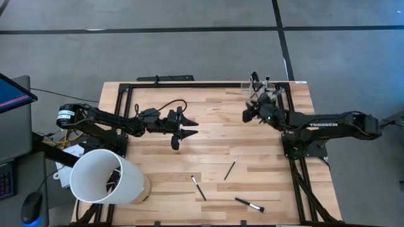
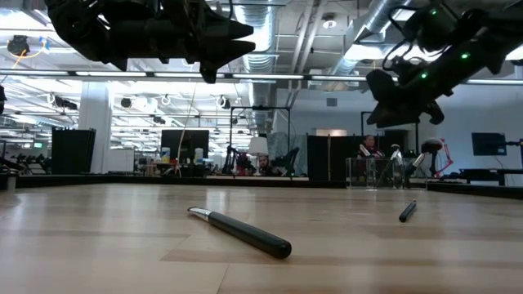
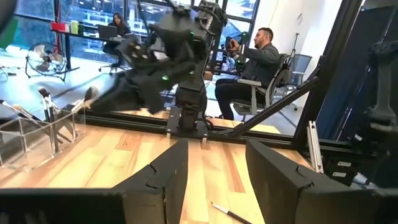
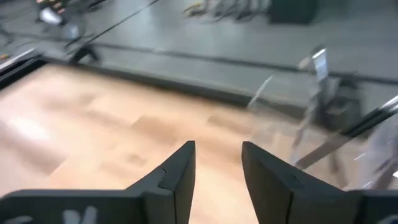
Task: Put items in baskets/containers
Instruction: Put the liner brush into the middle section of the transparent organizer
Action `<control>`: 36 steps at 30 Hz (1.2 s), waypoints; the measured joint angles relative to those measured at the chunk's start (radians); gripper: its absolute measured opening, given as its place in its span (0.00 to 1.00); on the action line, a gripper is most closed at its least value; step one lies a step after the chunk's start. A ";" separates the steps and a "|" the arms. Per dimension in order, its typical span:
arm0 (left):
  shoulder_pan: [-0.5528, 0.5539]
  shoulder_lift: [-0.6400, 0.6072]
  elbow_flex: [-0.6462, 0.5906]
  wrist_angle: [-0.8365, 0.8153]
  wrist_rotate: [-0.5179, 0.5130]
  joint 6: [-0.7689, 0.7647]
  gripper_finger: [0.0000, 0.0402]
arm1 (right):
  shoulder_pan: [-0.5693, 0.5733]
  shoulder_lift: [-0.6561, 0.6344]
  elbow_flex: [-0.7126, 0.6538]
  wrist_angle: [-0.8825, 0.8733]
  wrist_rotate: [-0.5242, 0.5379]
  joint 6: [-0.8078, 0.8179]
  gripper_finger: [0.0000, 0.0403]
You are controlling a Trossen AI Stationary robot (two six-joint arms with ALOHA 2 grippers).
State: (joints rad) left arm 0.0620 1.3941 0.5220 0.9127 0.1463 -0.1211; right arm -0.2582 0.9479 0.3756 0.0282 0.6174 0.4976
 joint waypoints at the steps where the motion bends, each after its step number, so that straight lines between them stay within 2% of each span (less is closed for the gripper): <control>1: 0.000 0.000 0.000 0.000 0.000 -0.013 0.39 | 0.035 0.005 0.000 -0.015 0.001 0.029 0.30; 9: -0.013 0.000 0.007 -0.022 -0.003 -0.071 0.39 | 0.279 0.142 0.000 -0.036 -0.009 0.247 0.29; 13: -0.056 0.001 0.087 -0.173 -0.051 -0.053 0.39 | 0.368 0.212 0.000 -0.036 -0.016 0.339 0.29; 15: -0.090 0.013 0.137 -0.260 -0.110 -0.024 0.39 | 0.404 0.237 0.000 -0.036 -0.014 0.365 0.29; 18: -0.134 0.036 0.183 -0.324 -0.180 -0.004 0.39 | 0.447 0.255 0.000 -0.035 -0.001 0.378 0.29; 26: -0.179 0.048 0.208 -0.416 -0.214 -0.008 0.39 | 0.562 0.258 0.001 0.056 0.077 0.340 0.29; 32: -0.199 0.048 0.208 -0.491 -0.241 -0.043 0.39 | 0.619 0.258 0.001 0.100 0.022 0.349 0.29; 36: -0.233 0.048 0.208 -0.487 -0.332 -0.048 0.39 | 0.659 0.258 0.018 0.095 0.008 0.374 0.29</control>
State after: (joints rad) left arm -0.1712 1.4422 0.7296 0.4256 -0.1853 -0.1688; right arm 0.4004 1.2064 0.3936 0.1235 0.6255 0.8717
